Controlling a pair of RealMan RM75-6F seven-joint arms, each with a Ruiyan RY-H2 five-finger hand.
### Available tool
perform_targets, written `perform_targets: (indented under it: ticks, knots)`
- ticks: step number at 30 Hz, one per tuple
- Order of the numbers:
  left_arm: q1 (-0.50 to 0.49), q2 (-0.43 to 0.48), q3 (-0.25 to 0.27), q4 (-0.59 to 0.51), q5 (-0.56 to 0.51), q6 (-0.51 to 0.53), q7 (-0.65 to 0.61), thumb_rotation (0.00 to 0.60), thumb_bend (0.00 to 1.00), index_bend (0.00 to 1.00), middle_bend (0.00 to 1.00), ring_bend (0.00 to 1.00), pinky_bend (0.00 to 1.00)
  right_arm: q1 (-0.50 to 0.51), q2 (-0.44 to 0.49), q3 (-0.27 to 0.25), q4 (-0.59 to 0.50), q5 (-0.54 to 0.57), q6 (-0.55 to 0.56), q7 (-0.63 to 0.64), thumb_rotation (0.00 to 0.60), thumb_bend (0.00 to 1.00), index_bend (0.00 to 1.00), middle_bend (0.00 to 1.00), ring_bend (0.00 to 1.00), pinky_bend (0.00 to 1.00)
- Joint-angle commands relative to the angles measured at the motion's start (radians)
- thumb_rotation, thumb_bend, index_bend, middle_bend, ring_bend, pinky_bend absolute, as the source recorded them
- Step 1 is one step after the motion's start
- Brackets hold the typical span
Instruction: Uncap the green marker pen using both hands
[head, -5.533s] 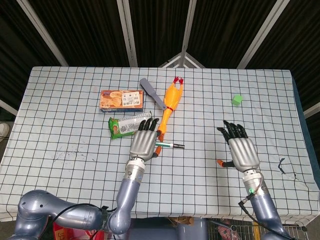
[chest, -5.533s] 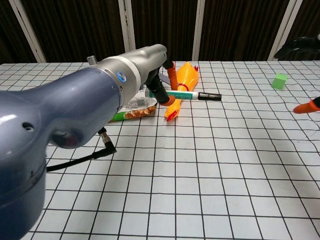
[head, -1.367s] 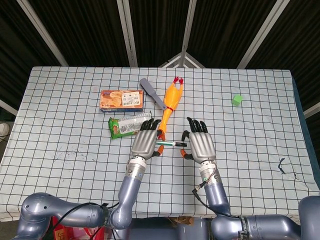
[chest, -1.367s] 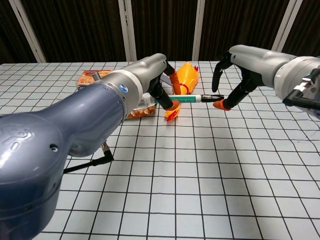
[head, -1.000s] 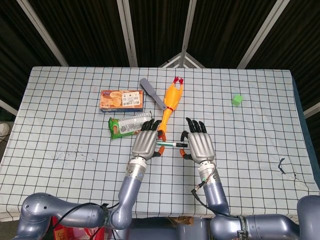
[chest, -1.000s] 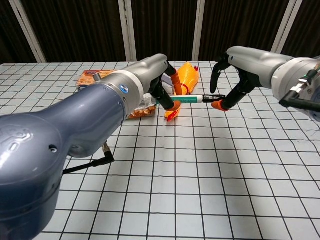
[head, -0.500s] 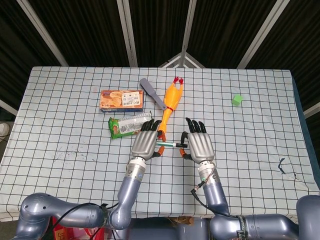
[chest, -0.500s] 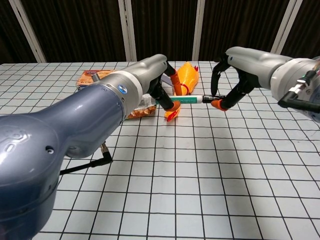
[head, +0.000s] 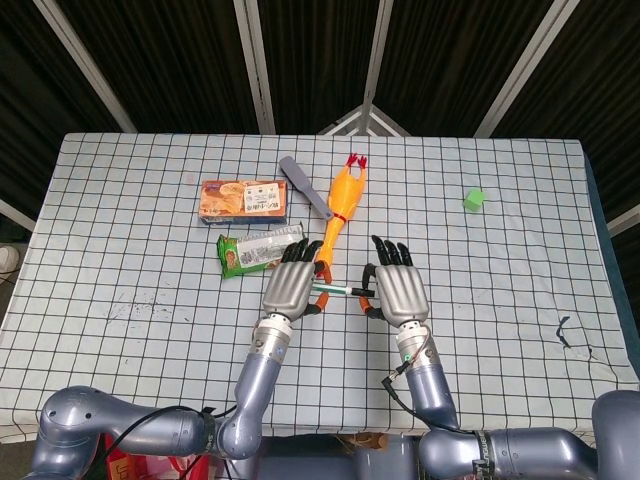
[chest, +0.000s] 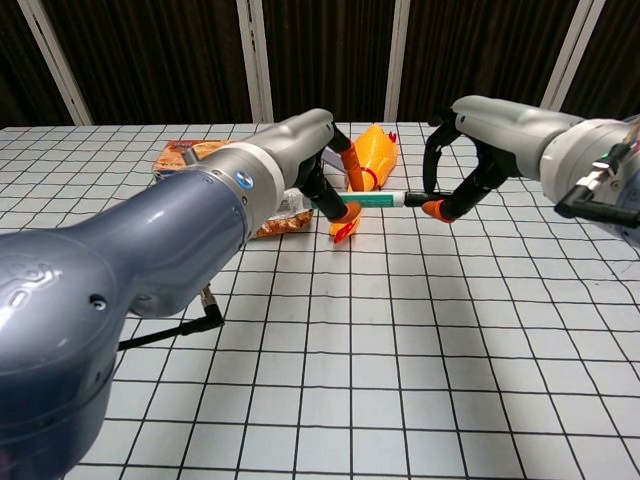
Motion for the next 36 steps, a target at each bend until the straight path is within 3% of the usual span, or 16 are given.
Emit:
perform_targets:
  ticks: [1,25,30,36]
  knots:
    - [0.000,-0.001,0.000,0.003,0.001,-0.002,-0.002,0.600,0.54,0.61,0.09,0.00,0.00,-0.001,0.000,0.000,0.000,-0.001,0.000,0.002,0.600,0.35,0.59,0.02,0.03,0.00]
    - [0.019,0.017,0.008,-0.010,0.005,-0.001,-0.012,0.600,0.54,0.61,0.09,0.00,0.00,-0.026,0.028,-0.008,0.005,-0.017,-0.008,0.040,0.600,0.37,0.64,0.03,0.04,0.00]
    - [0.046,0.059,0.042,-0.042,0.013,0.004,-0.002,0.600,0.54,0.61,0.08,0.00,0.00,-0.045,0.049,-0.023,0.029,-0.019,-0.029,0.069,0.600,0.37,0.64,0.03,0.04,0.00]
    - [0.119,0.170,0.109,-0.129,0.055,0.023,-0.015,0.600,0.54,0.61,0.08,0.00,0.00,-0.082,0.067,-0.060,0.099,-0.051,-0.093,0.163,0.600,0.37,0.64,0.02,0.04,0.00]
